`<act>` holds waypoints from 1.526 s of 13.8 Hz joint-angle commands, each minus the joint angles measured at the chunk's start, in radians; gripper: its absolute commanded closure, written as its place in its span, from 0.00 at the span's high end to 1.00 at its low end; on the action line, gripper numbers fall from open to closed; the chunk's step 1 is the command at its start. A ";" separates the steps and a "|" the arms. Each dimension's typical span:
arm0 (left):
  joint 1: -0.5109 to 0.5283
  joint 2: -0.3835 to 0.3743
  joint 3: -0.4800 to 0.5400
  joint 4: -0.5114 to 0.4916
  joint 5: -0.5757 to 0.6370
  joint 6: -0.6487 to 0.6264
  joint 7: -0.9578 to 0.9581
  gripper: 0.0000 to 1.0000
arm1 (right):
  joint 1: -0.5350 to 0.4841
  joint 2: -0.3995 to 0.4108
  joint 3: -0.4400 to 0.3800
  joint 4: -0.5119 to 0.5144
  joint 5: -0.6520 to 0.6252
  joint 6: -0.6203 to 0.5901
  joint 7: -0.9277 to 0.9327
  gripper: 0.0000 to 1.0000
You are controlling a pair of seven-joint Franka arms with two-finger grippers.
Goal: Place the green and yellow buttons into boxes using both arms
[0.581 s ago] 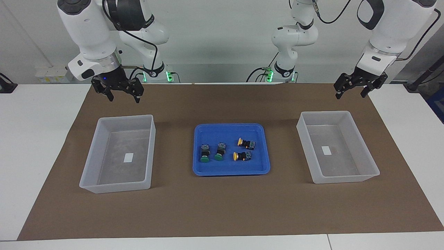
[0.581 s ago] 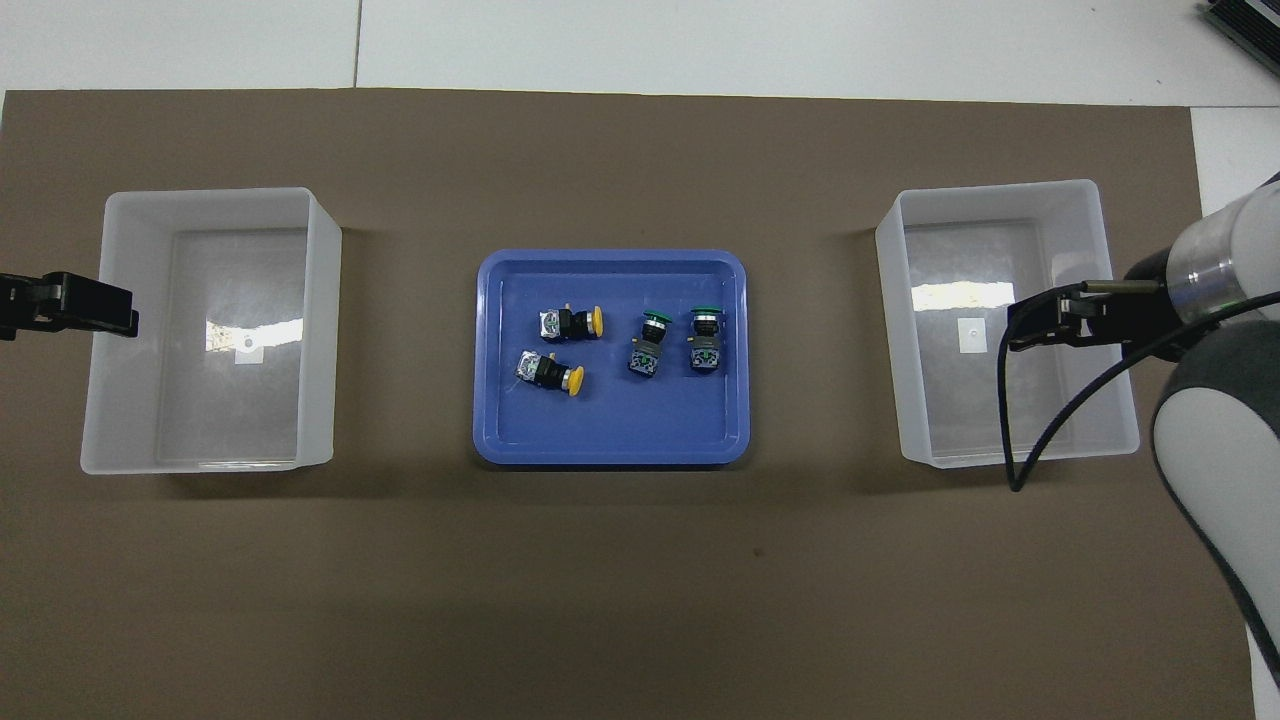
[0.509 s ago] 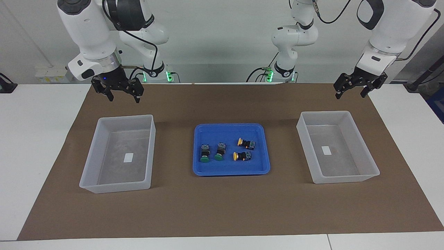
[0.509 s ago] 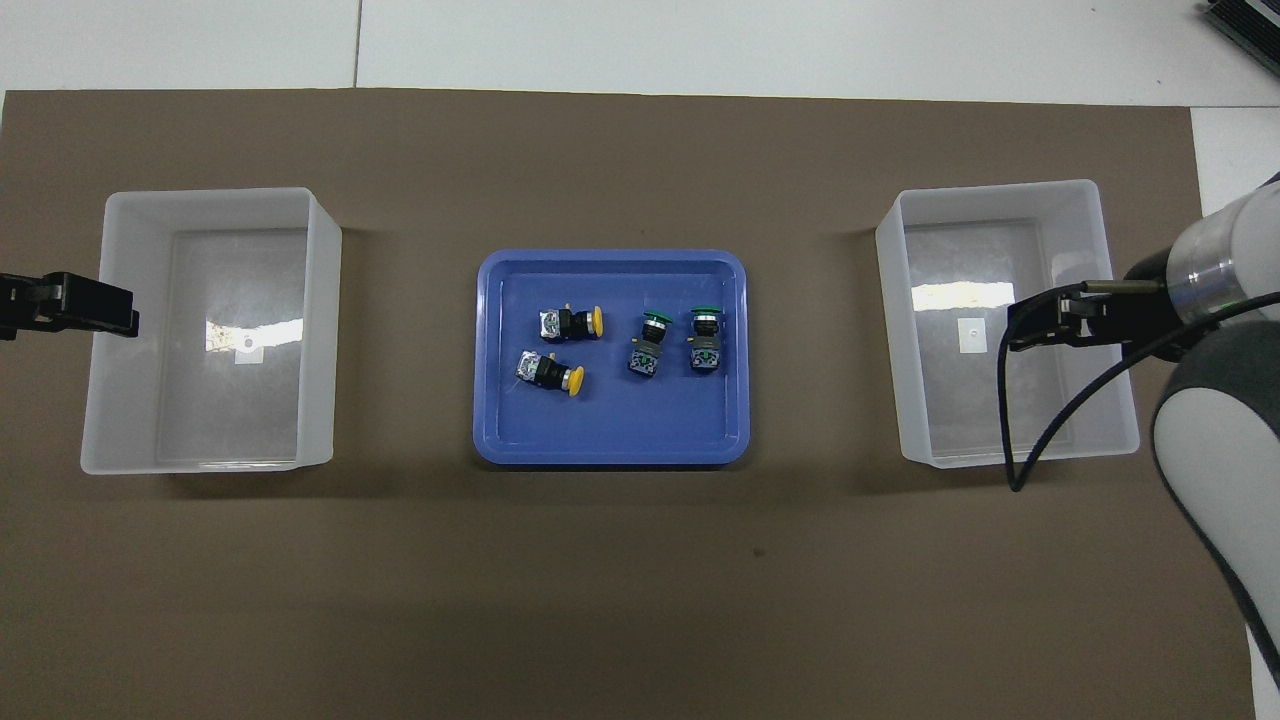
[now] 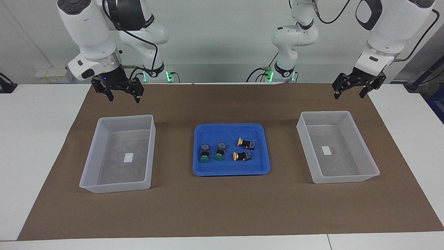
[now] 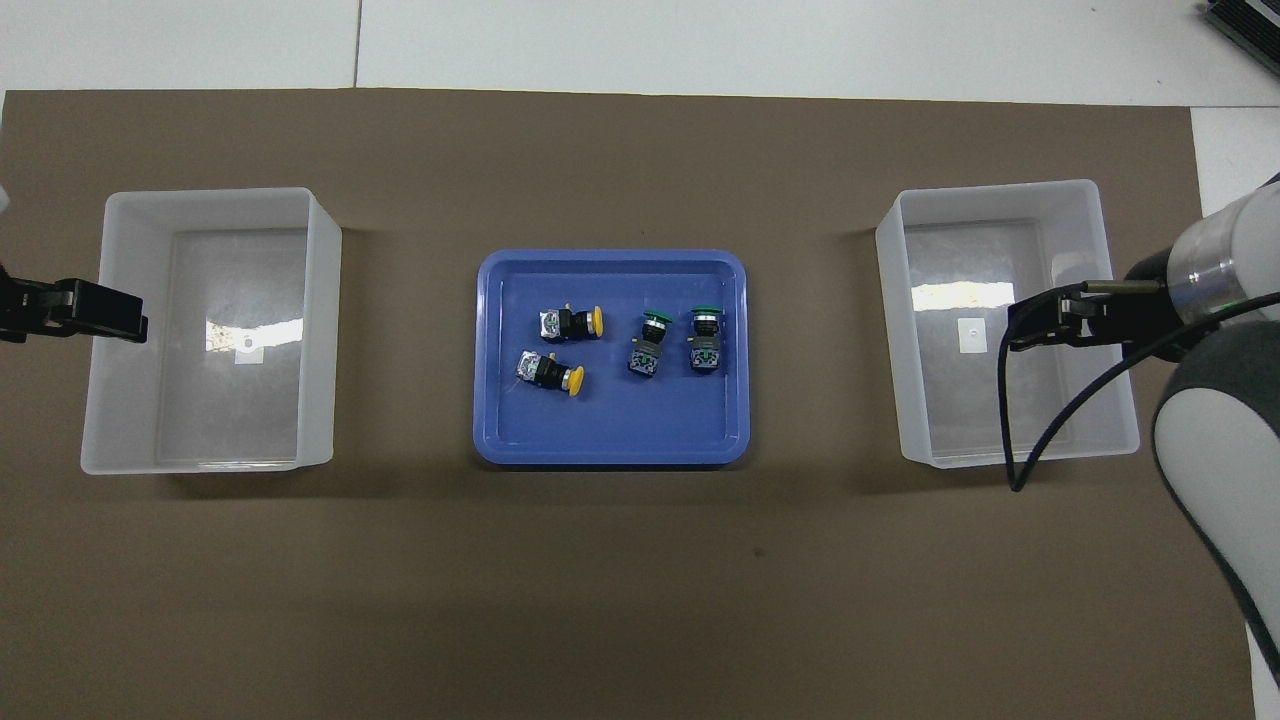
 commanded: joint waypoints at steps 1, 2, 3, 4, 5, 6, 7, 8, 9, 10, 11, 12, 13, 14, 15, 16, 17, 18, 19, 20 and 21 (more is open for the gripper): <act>-0.061 -0.051 0.011 -0.100 -0.018 0.061 -0.027 1.00 | -0.017 -0.026 0.005 -0.032 0.028 0.010 0.008 1.00; -0.079 -0.049 0.010 -0.113 -0.032 0.080 -0.095 1.00 | -0.015 -0.026 0.005 -0.032 0.028 0.016 0.016 1.00; -0.102 -0.043 0.011 -0.130 -0.047 0.115 -0.162 1.00 | -0.009 -0.026 0.005 -0.035 0.028 0.040 0.020 1.00; -0.122 -0.034 0.011 -0.144 -0.067 0.148 -0.227 1.00 | -0.004 -0.027 0.005 -0.058 0.028 0.094 0.022 1.00; -0.142 -0.026 0.011 -0.164 -0.080 0.190 -0.303 1.00 | -0.004 -0.032 0.005 -0.078 0.028 0.120 0.026 1.00; -0.176 -0.014 0.011 -0.187 -0.084 0.242 -0.396 1.00 | -0.003 -0.030 0.007 -0.087 0.028 0.138 0.040 1.00; -0.211 0.004 0.011 -0.199 -0.084 0.282 -0.498 1.00 | 0.009 -0.026 0.007 -0.105 0.028 0.167 0.060 1.00; -0.248 0.041 0.011 -0.199 -0.084 0.316 -0.603 1.00 | 0.031 -0.021 0.007 -0.124 0.028 0.207 0.083 1.00; -0.294 0.073 0.011 -0.199 -0.084 0.359 -0.723 1.00 | 0.046 -0.018 0.007 -0.147 0.028 0.250 0.104 1.00; -0.324 0.099 0.011 -0.201 -0.084 0.397 -0.824 1.00 | 0.069 -0.006 0.007 -0.162 0.028 0.296 0.126 1.00; -0.344 0.128 0.011 -0.201 -0.084 0.443 -0.904 1.00 | 0.083 0.013 0.007 -0.167 0.028 0.328 0.140 1.00; -0.358 0.136 0.011 -0.215 -0.084 0.489 -0.972 1.00 | 0.097 0.034 0.007 -0.167 0.028 0.355 0.135 1.00; -0.362 0.139 0.011 -0.225 -0.086 0.506 -1.009 1.00 | 0.117 0.049 0.007 -0.168 0.028 0.373 0.143 1.00; -0.371 0.144 0.011 -0.232 -0.087 0.520 -1.049 1.00 | 0.159 0.068 0.007 -0.172 0.028 0.394 0.157 1.00; -0.381 0.147 0.011 -0.244 -0.089 0.547 -1.101 1.00 | 0.178 0.088 0.007 -0.173 0.028 0.419 0.190 1.00; -0.385 0.168 0.011 -0.249 -0.089 0.573 -1.149 1.00 | 0.196 0.120 0.007 -0.173 0.026 0.460 0.219 1.00; -0.404 0.199 0.013 -0.242 -0.089 0.590 -1.207 1.00 | 0.225 0.158 0.007 -0.173 0.028 0.514 0.233 1.00; -0.426 0.240 0.014 -0.239 -0.089 0.624 -1.265 1.00 | 0.246 0.193 0.007 -0.173 0.028 0.561 0.250 1.00; -0.432 0.256 0.015 -0.239 -0.088 0.659 -1.310 1.00 | 0.270 0.218 0.007 -0.173 0.028 0.601 0.272 1.00; -0.432 0.271 0.015 -0.239 -0.087 0.675 -1.339 1.00 | 0.284 0.240 0.007 -0.173 0.026 0.635 0.287 1.00; -0.434 0.282 0.015 -0.239 -0.087 0.686 -1.367 1.00 | 0.298 0.264 0.007 -0.172 0.026 0.664 0.296 1.00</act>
